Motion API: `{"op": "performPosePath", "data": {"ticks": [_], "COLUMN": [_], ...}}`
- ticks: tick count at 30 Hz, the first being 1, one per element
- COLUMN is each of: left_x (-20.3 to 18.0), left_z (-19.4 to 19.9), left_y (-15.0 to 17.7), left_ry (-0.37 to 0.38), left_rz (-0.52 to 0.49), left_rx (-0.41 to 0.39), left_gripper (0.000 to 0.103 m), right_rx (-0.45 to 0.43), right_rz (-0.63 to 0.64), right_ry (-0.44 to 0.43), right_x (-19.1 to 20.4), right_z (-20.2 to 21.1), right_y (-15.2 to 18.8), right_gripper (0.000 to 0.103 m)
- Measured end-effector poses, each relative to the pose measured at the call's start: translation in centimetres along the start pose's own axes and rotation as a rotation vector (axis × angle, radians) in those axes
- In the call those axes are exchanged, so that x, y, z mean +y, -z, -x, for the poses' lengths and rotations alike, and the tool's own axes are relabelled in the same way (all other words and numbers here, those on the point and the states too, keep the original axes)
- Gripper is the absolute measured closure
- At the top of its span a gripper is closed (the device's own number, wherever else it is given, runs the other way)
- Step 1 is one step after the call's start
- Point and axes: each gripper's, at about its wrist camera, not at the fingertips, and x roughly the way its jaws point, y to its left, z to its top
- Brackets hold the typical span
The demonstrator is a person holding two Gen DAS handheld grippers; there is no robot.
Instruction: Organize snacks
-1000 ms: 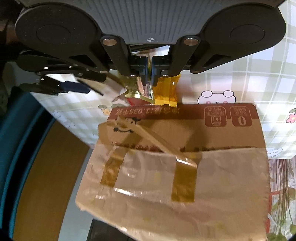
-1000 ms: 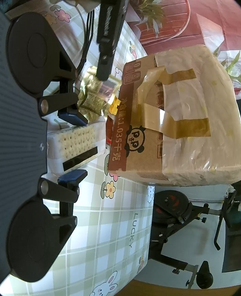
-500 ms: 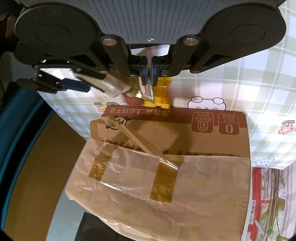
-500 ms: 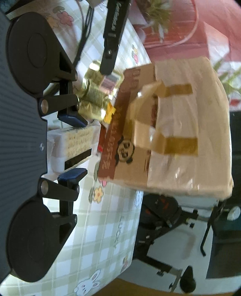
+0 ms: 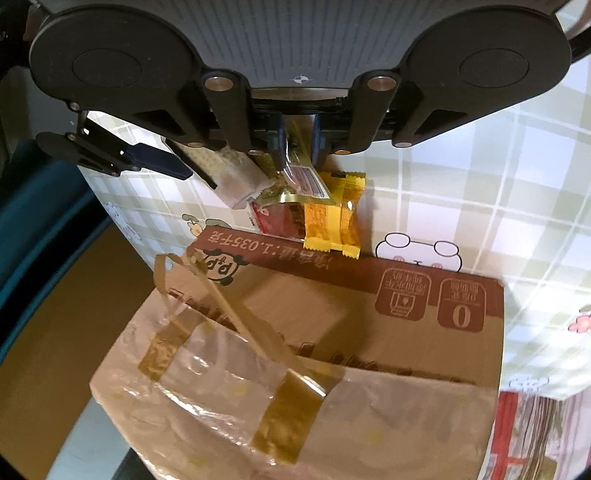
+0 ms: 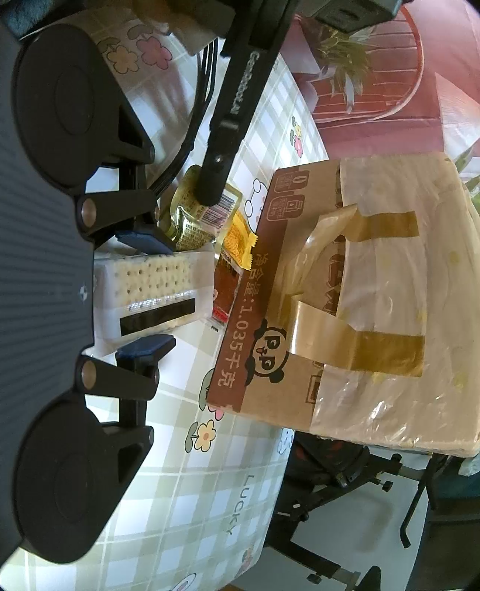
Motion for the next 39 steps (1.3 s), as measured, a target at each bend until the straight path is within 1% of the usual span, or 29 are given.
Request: {"op": "performPosePath", "data": {"ticks": [4,7,9,12,17,20,24,28,30,32,34,35,37,38,39], "left_x": [0.2,0.0,-0.4,-0.6,-0.4,-0.4,-0.7,-0.7,-0.8,-0.5,0.0,0.2,0.5,0.6,0.8], "left_z": [-0.7,-1.1,-1.1,-0.2,2.8,4.4,6.0,7.4,7.7,7.1,6.3,5.9,5.1,4.6,4.1], "left_y": [0.0,-0.1,-0.1,-0.2,-0.8,-1.2,-1.4,-1.7,-1.7,-1.4,-1.3,-1.3,-1.1,-1.1,-1.0], "left_ry": [0.025,0.033,0.014,0.018,0.000,-0.002,0.007,0.022,0.018,-0.002,-0.018,-0.018,-0.038,-0.052,-0.062], "left_rz": [0.026,0.014,-0.025,-0.045,-0.064,-0.084,-0.110,-0.108,-0.116,-0.105,-0.081,-0.073,-0.080,-0.085,-0.082], "left_rx": [-0.006,-0.006,-0.006,-0.031,-0.104,-0.138,-0.161,-0.190,-0.185,-0.171,-0.134,-0.117,-0.090,-0.070,-0.054], "left_gripper": [0.076,0.076,0.096,0.098,0.100,0.100,0.100,0.100,0.100,0.100,0.099,0.098,0.090,0.076,0.066], "right_rx": [0.000,0.000,0.000,0.000,-0.007,-0.030,-0.072,-0.091,-0.100,-0.111,-0.108,-0.099,-0.071,-0.058,-0.043], "right_rz": [-0.002,-0.004,-0.005,-0.006,-0.019,-0.023,-0.054,-0.037,-0.034,-0.019,-0.004,-0.005,-0.020,-0.026,-0.030], "right_ry": [-0.005,-0.006,-0.005,-0.007,-0.003,0.010,-0.013,-0.023,-0.031,-0.037,-0.030,-0.026,-0.016,-0.013,-0.009], "right_x": [-0.1,-0.1,-0.1,0.0,-0.1,-0.2,-0.7,-0.2,0.0,0.3,0.6,0.6,0.5,0.4,0.4], "right_z": [0.0,-0.1,-0.1,-0.1,0.4,1.3,2.9,4.0,4.4,4.8,4.9,4.7,4.3,4.0,3.8], "right_y": [0.1,0.1,0.1,0.0,0.0,-0.2,-0.7,-1.1,-1.3,-1.5,-1.6,-1.5,-1.1,-0.9,-0.8], "right_gripper": [0.053,0.053,0.053,0.053,0.053,0.053,0.053,0.053,0.053,0.053,0.053,0.053,0.053,0.053,0.053]}}
